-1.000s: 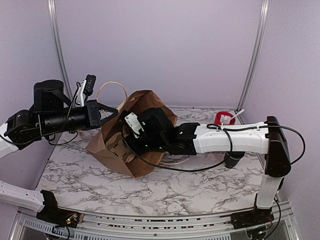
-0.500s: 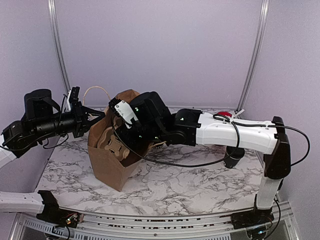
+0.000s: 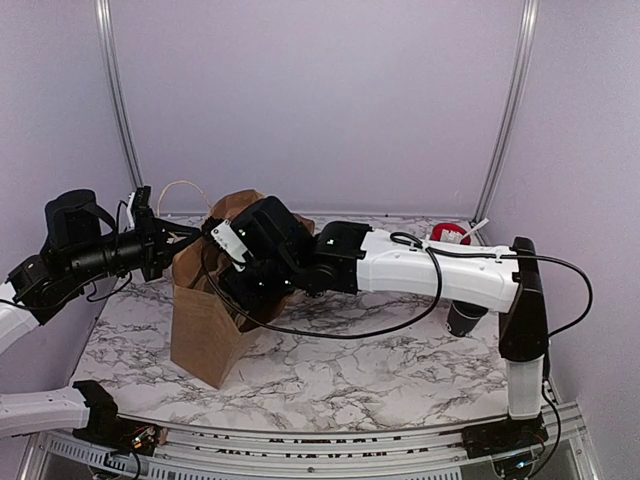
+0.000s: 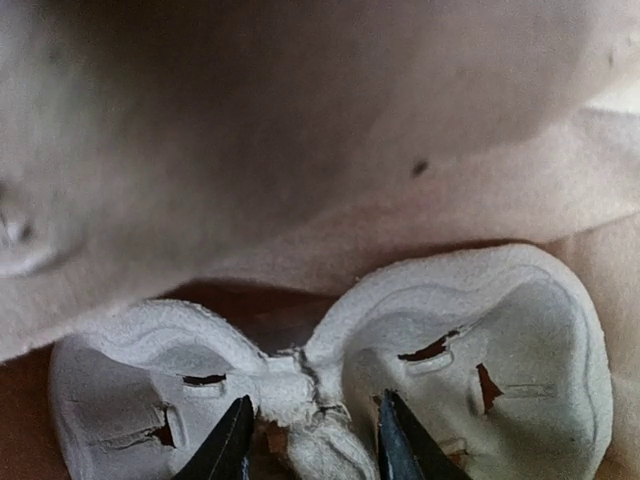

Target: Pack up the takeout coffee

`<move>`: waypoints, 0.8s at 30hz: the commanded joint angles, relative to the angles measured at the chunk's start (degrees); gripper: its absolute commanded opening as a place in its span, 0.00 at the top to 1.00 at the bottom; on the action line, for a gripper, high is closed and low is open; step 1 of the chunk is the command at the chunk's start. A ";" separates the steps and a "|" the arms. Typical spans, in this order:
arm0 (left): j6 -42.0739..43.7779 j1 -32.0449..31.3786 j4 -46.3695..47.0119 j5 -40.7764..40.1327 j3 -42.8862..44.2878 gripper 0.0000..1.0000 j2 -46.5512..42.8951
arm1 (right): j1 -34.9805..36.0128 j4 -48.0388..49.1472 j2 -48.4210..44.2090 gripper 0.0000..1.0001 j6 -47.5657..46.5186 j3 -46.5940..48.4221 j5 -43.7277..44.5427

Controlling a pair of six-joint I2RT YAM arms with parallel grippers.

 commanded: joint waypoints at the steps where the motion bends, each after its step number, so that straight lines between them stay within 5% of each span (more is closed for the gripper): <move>1: 0.85 0.75 2.07 3.24 0.86 1.00 -0.51 | 0.71 -1.10 1.51 0.59 0.07 4.30 -0.94; 24: 3.94 2.24 -0.18 2.64 1.79 1.00 -0.88 | 0.72 -3.79 -0.23 0.25 -0.02 6.89 -1.12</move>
